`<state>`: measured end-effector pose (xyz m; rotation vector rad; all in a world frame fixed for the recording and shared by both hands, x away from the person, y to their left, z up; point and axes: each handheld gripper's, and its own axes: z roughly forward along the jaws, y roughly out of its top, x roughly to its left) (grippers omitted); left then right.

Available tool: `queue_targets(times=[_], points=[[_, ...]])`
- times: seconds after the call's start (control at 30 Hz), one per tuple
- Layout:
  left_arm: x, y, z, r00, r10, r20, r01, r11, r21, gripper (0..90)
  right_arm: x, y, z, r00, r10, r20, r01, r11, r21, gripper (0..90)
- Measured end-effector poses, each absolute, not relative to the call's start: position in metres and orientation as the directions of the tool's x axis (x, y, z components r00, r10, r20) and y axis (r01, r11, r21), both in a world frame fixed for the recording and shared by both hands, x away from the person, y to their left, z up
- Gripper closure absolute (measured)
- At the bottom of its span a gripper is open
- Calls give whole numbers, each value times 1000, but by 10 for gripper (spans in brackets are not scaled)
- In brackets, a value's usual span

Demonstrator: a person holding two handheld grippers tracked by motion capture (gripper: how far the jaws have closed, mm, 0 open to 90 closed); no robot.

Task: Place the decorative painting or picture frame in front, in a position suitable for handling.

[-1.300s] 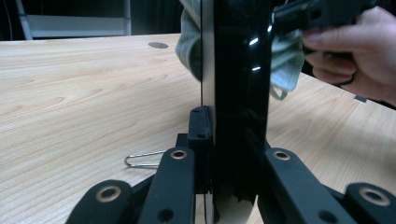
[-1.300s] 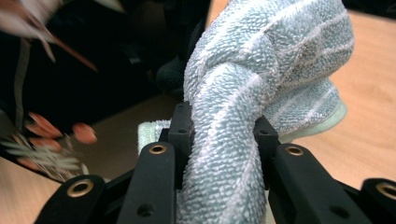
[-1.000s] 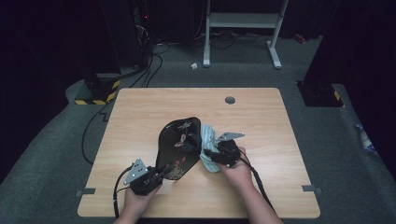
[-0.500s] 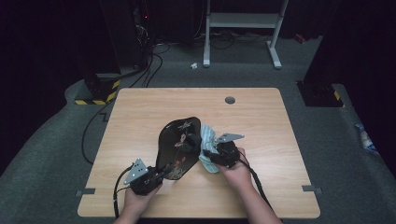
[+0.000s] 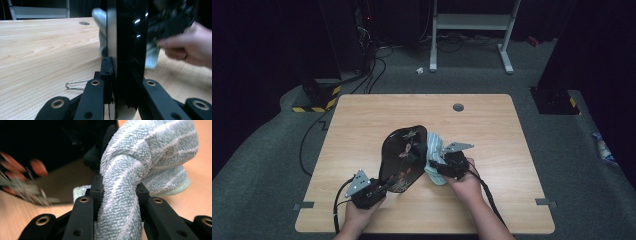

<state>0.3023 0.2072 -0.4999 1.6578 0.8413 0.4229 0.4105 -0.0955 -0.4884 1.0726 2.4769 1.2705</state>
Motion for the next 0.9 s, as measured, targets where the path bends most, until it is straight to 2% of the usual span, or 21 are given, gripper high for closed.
queue_targets(times=[0.17,0.43,0.57,0.77,0.9], points=[[302,207,-500,674,721,-161,301,-69,951,794,405,-92,-513,-736,654,175,548,424,721,690],[302,206,-500,674,723,-152,304,-84,949,790,398,-101,-493,-726,674,137,508,390,768,688],[302,205,-500,669,732,-127,301,-110,947,745,392,-109,-479,-715,688,122,483,361,797,684],[299,208,-501,654,749,-107,308,-134,942,613,373,-133,-471,-671,738,67,467,351,811,671],[293,207,-505,652,756,-61,292,-177,940,607,362,-155,-476,-625,780,35,479,348,806,669]])
